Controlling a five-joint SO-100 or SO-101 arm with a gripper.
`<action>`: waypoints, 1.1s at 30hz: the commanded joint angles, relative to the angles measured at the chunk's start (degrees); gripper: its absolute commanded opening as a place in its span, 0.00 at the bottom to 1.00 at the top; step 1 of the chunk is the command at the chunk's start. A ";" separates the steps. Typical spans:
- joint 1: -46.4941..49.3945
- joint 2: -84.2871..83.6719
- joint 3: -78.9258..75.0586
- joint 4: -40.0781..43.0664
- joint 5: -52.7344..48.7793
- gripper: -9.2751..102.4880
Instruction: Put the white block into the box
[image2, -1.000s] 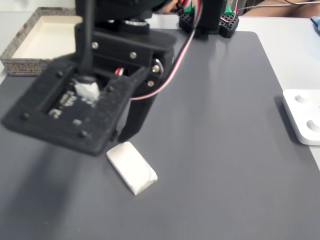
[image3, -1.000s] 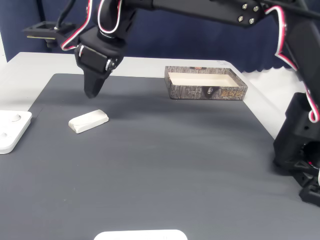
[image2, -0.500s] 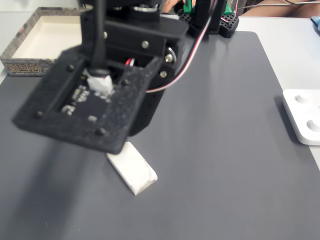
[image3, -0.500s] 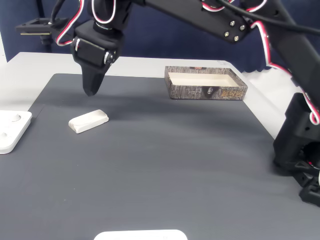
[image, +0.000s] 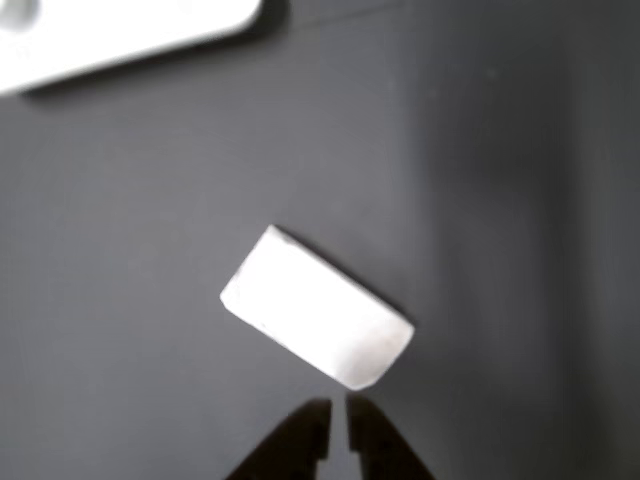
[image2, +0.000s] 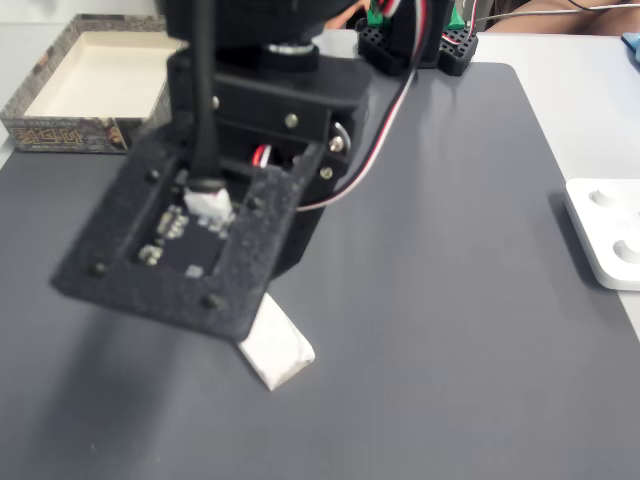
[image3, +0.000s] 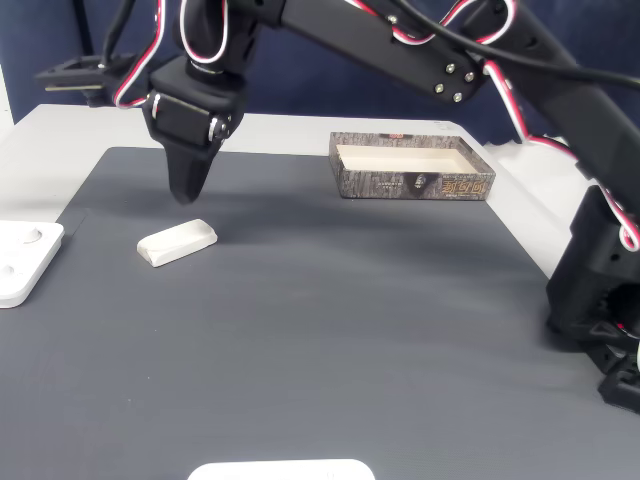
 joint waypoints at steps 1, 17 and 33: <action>-0.18 1.14 -4.31 0.09 0.09 0.07; 0.26 -0.79 -7.73 -1.93 15.38 0.07; 0.88 -1.32 -9.67 -2.81 37.53 0.07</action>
